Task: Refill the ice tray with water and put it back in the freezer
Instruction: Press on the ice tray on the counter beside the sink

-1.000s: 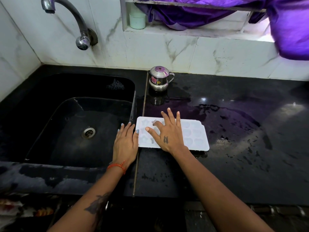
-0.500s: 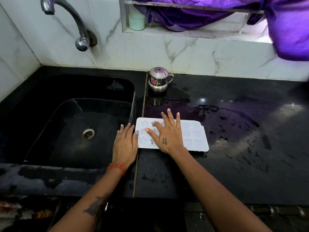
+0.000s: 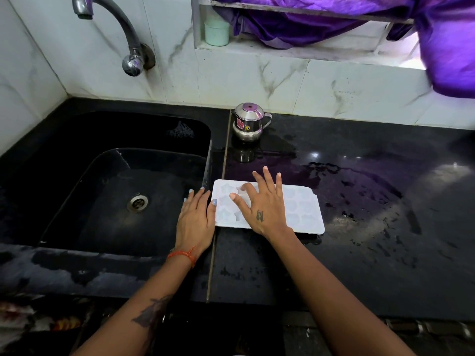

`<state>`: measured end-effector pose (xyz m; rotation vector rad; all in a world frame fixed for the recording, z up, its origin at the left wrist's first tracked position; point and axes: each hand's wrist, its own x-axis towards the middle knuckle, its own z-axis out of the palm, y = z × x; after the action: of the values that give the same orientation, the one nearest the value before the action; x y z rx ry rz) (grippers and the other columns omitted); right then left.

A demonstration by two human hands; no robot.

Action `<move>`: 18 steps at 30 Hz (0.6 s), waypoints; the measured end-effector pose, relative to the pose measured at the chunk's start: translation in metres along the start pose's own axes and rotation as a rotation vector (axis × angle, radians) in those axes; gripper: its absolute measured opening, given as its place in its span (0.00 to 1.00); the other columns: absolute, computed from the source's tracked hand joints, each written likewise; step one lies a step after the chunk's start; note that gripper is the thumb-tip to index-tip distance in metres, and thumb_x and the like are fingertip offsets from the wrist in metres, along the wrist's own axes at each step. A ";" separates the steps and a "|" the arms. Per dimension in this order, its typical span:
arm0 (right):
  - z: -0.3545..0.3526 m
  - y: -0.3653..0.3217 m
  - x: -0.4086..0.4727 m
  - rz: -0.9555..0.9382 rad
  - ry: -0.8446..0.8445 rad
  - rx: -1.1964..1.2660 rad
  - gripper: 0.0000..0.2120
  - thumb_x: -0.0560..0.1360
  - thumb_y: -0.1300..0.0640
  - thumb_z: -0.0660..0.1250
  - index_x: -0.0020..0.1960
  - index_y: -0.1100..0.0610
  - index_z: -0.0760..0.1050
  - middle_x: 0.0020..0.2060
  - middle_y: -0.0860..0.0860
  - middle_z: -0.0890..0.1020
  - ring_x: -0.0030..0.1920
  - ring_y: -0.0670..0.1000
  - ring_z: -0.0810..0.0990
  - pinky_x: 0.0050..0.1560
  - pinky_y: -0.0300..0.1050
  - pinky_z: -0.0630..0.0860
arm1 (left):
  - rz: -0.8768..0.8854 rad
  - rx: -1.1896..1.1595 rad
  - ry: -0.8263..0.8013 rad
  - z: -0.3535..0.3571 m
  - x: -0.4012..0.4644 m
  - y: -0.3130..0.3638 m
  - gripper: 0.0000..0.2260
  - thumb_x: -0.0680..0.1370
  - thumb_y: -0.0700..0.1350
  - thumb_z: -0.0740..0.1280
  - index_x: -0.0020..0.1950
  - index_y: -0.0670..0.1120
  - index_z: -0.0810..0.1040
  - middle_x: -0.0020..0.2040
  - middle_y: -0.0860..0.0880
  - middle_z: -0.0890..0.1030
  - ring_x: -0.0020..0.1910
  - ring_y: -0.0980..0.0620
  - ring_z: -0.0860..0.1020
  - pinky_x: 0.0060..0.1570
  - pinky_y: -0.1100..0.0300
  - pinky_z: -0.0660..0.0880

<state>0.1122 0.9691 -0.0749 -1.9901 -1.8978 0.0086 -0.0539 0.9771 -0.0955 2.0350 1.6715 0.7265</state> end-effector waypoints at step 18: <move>0.010 -0.026 0.012 -0.076 -0.058 0.017 0.41 0.72 0.32 0.33 0.62 0.50 0.77 0.73 0.57 0.65 0.77 0.56 0.49 0.74 0.55 0.34 | -0.002 -0.067 0.031 0.003 0.002 -0.005 0.23 0.81 0.52 0.49 0.71 0.43 0.68 0.74 0.47 0.65 0.76 0.50 0.56 0.74 0.57 0.49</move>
<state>0.0858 0.9837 -0.0735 -1.9251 -2.0012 0.0624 -0.0557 0.9798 -0.1008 1.9857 1.6426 0.8066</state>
